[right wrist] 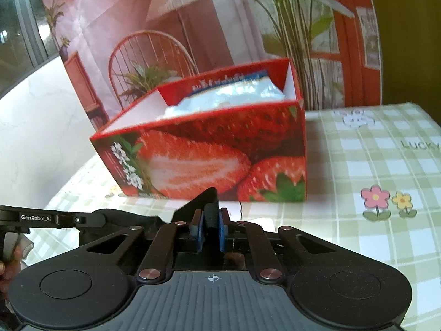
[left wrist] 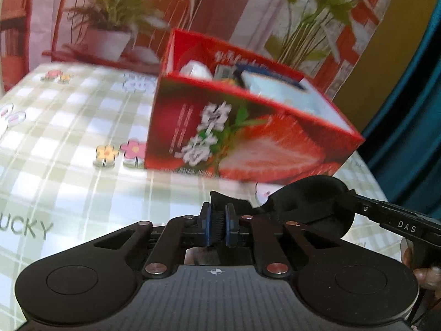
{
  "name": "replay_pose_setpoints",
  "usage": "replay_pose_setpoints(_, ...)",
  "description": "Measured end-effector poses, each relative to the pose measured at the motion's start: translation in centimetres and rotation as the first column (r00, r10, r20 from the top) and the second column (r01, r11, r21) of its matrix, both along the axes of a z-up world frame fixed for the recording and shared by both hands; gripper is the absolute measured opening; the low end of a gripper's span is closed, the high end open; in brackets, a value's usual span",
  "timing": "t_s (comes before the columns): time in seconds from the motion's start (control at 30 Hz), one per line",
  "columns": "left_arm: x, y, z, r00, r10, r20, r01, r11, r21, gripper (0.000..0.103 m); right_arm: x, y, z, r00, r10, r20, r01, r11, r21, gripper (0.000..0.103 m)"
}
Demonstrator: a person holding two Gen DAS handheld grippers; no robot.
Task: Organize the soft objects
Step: 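Lift the black eye mask with both grippers and lower it into the box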
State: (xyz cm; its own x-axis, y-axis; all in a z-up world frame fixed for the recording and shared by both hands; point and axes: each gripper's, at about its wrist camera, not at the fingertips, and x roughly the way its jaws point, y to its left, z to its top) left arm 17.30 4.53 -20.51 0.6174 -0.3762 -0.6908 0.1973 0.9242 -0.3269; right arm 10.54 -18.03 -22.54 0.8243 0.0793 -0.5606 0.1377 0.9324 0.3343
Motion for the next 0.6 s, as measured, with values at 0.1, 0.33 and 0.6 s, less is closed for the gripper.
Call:
replay_pose_setpoints(0.1, -0.2, -0.2, 1.2, 0.999, -0.003, 0.052, 0.002, 1.0, 0.013, 0.01, 0.0, 0.3, 0.9, 0.999, 0.019, 0.035, -0.019, 1.0, -0.013, 0.009)
replay_pose_setpoints(0.33, -0.6, 0.2, 4.0, 0.99, 0.026, 0.138, -0.027, 1.0, 0.005, 0.01, -0.1, 0.5, 3.5, 0.993, 0.036, 0.115, -0.031, 0.999, -0.044, 0.009)
replay_pose_setpoints(0.6, -0.4, 0.0, 8.5, 0.961, 0.026, 0.275, -0.029, 1.0, 0.006, 0.01, 0.0, 0.3, 7.3, 0.975, 0.058, 0.215, -0.036, 0.994, -0.104, 0.009)
